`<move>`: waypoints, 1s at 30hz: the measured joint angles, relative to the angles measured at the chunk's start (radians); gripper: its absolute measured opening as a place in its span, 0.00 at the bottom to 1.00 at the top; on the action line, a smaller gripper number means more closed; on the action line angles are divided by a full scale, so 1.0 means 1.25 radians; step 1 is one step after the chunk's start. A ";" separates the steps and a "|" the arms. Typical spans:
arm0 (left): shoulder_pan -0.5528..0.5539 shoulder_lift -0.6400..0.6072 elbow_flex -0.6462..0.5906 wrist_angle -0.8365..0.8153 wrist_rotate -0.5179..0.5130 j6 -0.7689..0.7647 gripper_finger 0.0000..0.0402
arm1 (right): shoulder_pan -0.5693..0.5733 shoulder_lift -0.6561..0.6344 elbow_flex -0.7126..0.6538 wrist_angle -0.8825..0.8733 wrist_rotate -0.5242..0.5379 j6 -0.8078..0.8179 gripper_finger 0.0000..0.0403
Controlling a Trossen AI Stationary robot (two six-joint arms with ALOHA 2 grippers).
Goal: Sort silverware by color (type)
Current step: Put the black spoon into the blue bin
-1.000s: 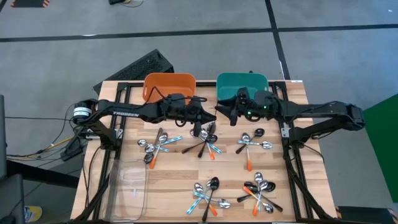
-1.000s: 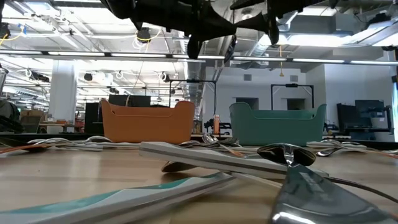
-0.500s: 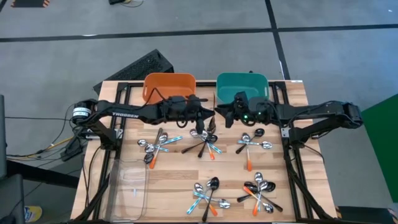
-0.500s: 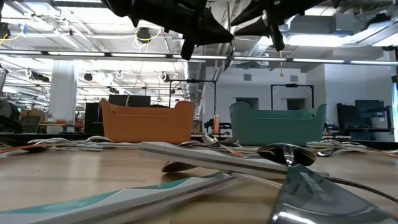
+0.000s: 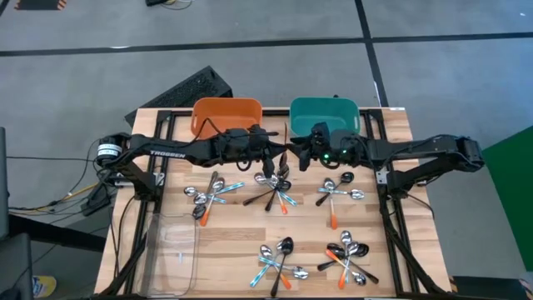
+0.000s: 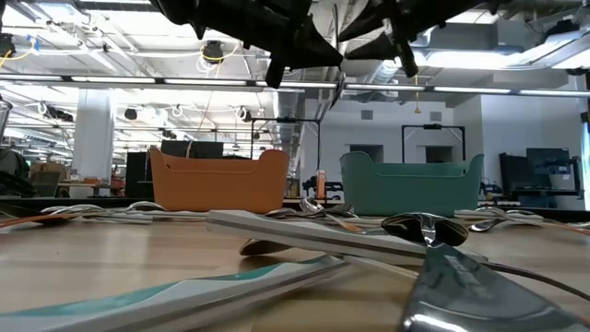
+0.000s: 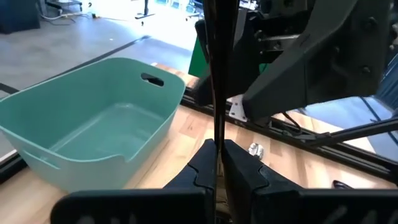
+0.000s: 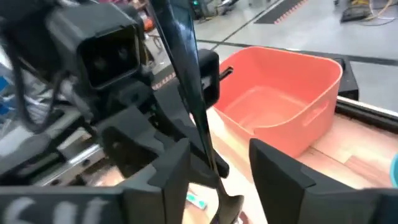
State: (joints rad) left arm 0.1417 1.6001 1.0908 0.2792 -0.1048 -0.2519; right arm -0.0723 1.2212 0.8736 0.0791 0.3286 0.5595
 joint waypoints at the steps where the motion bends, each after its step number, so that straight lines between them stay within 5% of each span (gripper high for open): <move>1: 0.000 0.000 0.000 -0.005 -0.001 0.003 0.00 | 0.000 0.008 -0.002 -0.005 0.001 -0.003 0.49; 9: -0.002 -0.001 0.001 -0.031 -0.005 -0.001 0.00 | 0.009 0.035 0.022 0.036 0.027 -0.028 0.39; 17: -0.002 -0.001 0.001 -0.036 -0.015 -0.020 0.00 | -0.008 0.025 0.021 0.021 0.031 -0.032 0.04; 30: 0.002 0.000 0.000 -0.035 -0.005 -0.004 0.01 | -0.036 0.035 0.050 -0.002 -0.008 -0.050 0.07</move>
State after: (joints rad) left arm 0.1440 1.6001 1.0912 0.2352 -0.1110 -0.2573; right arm -0.1178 1.2648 0.9360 0.0767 0.3190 0.4965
